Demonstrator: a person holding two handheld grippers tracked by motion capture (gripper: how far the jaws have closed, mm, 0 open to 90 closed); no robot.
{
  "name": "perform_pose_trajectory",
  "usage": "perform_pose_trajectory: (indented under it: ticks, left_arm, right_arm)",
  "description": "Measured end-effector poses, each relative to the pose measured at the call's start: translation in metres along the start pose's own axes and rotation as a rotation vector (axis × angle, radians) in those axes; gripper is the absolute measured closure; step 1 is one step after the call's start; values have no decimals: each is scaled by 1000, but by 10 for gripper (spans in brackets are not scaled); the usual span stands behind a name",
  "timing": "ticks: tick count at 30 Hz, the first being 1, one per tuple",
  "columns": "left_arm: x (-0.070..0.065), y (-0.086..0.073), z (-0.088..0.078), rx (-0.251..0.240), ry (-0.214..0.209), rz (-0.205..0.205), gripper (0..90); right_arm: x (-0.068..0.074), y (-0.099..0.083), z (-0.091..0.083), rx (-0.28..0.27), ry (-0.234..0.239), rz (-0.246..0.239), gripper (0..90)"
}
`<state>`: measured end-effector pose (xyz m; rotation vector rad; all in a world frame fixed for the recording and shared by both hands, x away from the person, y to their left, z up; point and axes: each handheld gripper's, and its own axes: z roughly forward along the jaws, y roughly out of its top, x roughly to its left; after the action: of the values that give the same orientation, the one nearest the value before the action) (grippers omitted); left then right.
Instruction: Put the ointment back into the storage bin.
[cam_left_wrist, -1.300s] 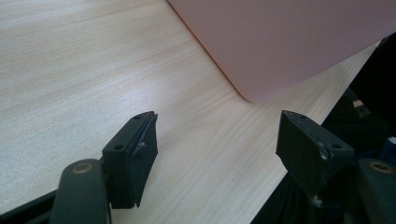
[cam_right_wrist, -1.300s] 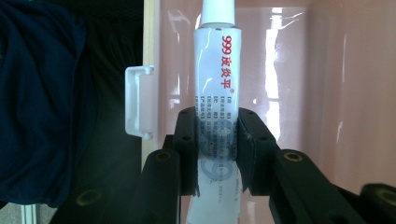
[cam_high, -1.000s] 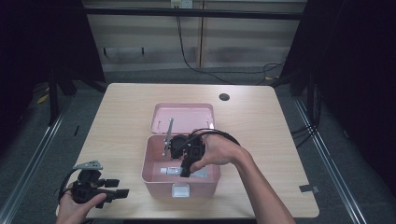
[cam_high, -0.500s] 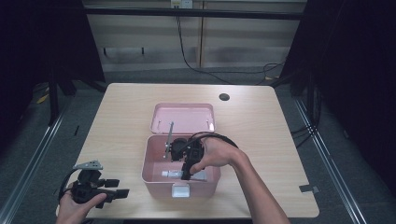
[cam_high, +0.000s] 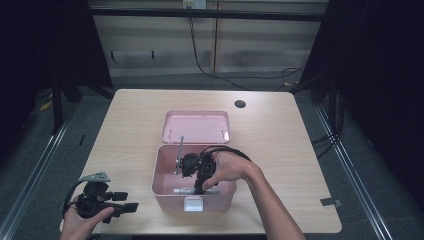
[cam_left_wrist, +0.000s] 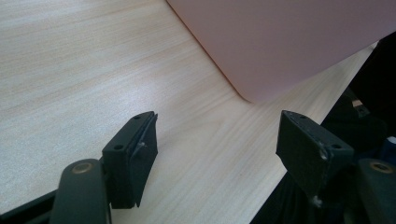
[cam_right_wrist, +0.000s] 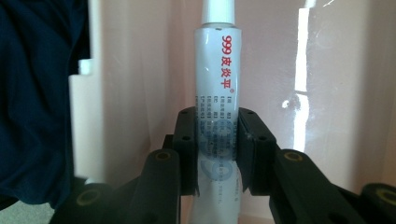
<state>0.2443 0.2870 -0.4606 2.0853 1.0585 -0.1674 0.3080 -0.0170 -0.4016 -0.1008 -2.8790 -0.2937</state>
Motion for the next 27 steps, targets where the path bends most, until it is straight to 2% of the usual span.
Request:
perform_pose_trajectory:
  ticks: [6, 13, 17, 18, 20, 27]
  left_arm:
    - [0, 0, 0, 0, -1, 1, 290]
    - [0, 0, 0, 0, -1, 0, 290]
    - [0, 0, 0, 0, -1, 1, 290]
    - [0, 0, 0, 0, -1, 0, 290]
    - [0, 0, 0, 3, -1, 3, 290]
    - [0, 0, -1, 2, -2, 1, 290]
  right_arm:
    - [-1, 2, 6, 27, 22, 10, 719]
    - [-2, 4, 11, 15, 41, -7, 719]
    - [-3, 4, 13, 19, 51, 2, 718]
    - [-4, 3, 15, 40, 46, 5, 718]
    - [-3, 3, 17, 41, 48, 15, 718]
    - [-7, 5, 23, 65, 62, 1, 717]
